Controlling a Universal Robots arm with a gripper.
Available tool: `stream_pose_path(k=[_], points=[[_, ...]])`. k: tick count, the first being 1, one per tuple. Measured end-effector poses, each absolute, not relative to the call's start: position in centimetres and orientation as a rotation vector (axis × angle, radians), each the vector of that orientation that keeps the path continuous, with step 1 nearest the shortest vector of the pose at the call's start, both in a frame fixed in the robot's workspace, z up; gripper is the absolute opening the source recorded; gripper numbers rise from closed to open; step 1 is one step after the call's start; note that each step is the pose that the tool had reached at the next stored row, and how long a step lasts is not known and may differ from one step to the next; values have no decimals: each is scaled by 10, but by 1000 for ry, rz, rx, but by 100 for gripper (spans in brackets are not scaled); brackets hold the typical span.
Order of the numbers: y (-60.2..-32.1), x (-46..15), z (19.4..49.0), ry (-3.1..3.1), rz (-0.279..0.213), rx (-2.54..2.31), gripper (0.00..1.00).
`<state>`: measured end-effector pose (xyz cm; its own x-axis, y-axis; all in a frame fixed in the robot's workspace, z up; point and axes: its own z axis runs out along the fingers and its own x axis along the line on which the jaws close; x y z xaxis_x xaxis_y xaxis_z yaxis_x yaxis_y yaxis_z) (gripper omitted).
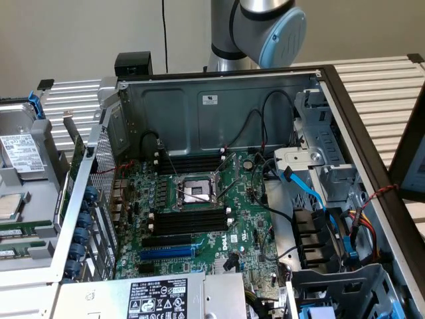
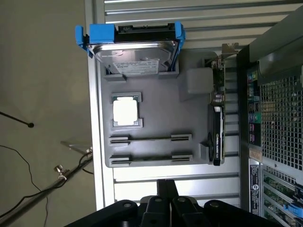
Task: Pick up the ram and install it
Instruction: 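Reach for the ram, then pick up the ram and move it above insertion slot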
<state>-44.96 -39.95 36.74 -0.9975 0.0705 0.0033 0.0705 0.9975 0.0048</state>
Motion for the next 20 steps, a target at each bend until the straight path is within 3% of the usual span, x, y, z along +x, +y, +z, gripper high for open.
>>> stream_pose_path(k=[20], points=[[-399, -458, 367, -3137, -8, -111, 11]])
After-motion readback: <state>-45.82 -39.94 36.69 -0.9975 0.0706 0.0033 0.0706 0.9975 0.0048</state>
